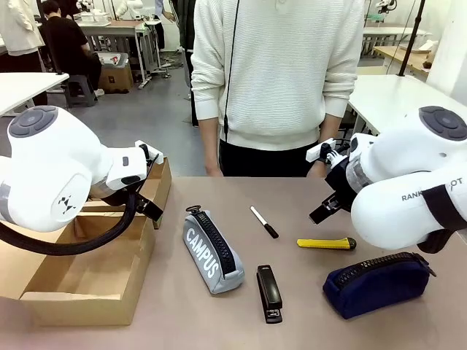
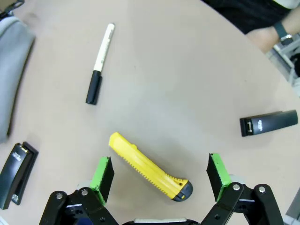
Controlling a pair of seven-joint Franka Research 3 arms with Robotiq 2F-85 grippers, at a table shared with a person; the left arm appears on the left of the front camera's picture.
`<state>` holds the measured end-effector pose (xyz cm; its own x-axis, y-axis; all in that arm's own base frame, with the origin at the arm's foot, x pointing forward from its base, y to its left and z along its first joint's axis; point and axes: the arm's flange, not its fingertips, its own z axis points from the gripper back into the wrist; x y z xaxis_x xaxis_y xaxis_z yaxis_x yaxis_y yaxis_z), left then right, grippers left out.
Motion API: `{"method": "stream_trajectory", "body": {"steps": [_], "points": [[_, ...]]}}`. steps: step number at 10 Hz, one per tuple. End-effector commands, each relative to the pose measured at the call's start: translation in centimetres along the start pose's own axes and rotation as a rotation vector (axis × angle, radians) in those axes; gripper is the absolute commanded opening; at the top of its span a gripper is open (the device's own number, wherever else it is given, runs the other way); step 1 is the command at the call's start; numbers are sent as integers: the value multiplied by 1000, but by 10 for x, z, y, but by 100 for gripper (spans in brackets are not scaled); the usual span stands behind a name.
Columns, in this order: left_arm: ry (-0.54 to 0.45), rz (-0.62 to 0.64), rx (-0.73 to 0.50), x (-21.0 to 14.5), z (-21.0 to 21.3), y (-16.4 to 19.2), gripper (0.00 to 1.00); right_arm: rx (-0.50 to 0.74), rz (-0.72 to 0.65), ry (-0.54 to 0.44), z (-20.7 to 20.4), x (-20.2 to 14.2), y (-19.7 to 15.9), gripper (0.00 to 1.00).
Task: Place items inside the box.
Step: Pick up a Pencil pouch or Stapler and place it inside the Mailer Box closest to the robot.
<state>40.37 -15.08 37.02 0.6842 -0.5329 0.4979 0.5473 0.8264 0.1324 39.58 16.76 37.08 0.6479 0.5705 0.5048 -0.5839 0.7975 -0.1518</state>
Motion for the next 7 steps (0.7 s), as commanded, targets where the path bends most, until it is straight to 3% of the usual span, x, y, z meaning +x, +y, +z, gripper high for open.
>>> {"method": "stream_trajectory", "body": {"steps": [1,3,4,5,6,7], "points": [[0,0,0,0,0,0,100,0,-1,0,0,0,0,100],[0,0,0,0,0,0,100,0,0,0,0,0,0,100],[51,-28,-45,10,30,-7,100,-69,20,108,23,9,-1,100],[47,-2,-193,22,74,-17,100,-77,-3,124,57,20,1,100],[24,11,-267,27,123,-16,100,-105,-27,74,99,28,2,100],[-62,-3,-276,24,165,-16,100,-116,-31,6,140,26,1,100]]}}
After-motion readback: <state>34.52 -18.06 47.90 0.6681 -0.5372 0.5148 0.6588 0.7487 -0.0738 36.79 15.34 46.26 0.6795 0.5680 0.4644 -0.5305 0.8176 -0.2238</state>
